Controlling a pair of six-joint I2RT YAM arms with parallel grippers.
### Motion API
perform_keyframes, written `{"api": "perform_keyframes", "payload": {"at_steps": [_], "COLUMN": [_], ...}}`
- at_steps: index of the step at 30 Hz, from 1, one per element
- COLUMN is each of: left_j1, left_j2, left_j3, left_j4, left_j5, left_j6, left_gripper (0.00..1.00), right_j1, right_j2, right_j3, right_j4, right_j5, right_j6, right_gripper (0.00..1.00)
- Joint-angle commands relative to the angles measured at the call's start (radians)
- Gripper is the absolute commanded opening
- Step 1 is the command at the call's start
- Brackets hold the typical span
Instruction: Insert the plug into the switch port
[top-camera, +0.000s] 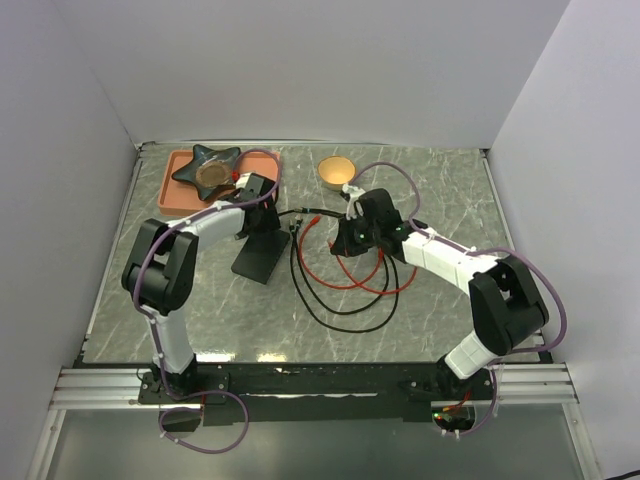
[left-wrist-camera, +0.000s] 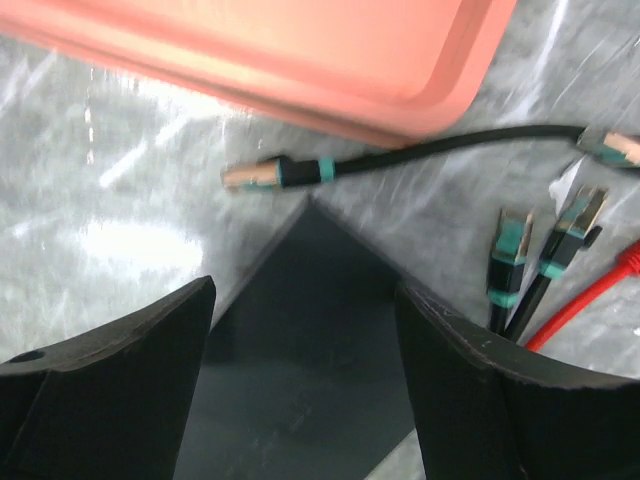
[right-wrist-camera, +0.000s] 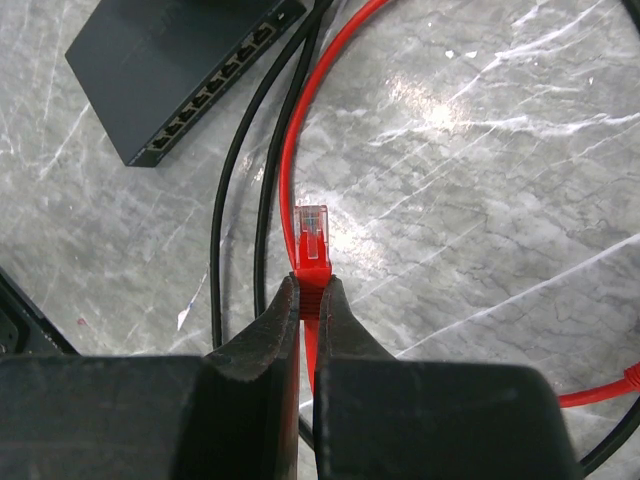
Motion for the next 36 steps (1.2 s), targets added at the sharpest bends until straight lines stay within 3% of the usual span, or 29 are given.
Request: {"api": "perform_keyframes", "payload": {"at_steps": [1,6,13,28,36], "left_j1": [0.001,0.004,0.004,0.004,0.035], "left_j2": [0.025,0.045,0.128,-0.022,-0.127], "left_j3": [-0.014,-0.009,0.117,-0.118,-0.112], "left_j4": [0.036,0.066,-0.026,-0.019,-0.043], "left_j5": [0.01,0.044,0.048,0.035,0.073], "left_j6": [0.027,0.024,0.037,0.041,-0.012], "left_gripper": [0.78,0.8,0.77,0.77,0.84], "right_j1": [0.016,0.041,0.046,0.194,0.299], "right_j2": [0.021,0.038,0.043,0.073,0.105], "right_j3": [0.064,0.089,0.097,0.201,0.227], "right_j4": [-0.011,-0.029,-0.043,-0.164,-0.152], "right_j5": [-0.012,0.0,0.0,0.091,0.076], "right_j6": [-0.029,-0.042,-0.042,-0.097,-0.094], "right_gripper": [0.0,0.0,0.0,0.0,0.0]}}
